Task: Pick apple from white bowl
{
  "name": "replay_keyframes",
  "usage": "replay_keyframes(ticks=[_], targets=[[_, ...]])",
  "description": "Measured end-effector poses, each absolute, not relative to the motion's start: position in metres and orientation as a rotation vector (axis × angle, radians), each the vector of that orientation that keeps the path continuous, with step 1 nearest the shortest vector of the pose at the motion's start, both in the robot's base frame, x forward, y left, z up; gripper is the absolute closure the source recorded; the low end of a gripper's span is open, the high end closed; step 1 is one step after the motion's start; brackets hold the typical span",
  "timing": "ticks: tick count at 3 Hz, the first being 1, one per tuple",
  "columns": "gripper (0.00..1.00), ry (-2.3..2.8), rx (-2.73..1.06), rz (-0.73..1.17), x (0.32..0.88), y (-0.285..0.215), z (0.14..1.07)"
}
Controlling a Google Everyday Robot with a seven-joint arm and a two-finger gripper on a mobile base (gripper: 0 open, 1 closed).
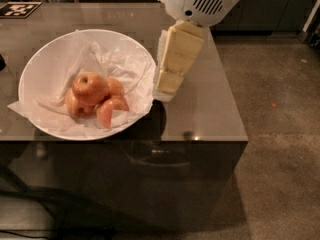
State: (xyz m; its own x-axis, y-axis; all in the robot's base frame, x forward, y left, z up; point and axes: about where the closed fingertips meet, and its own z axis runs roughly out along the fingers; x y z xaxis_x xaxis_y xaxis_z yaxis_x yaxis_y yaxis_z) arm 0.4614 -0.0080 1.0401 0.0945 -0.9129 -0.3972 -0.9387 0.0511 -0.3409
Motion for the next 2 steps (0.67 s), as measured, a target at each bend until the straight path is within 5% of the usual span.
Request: replay_keyframes(ticks=[2], targets=[[0.00,1.777,-1.944,0.189,0.475,0.033,0.996]])
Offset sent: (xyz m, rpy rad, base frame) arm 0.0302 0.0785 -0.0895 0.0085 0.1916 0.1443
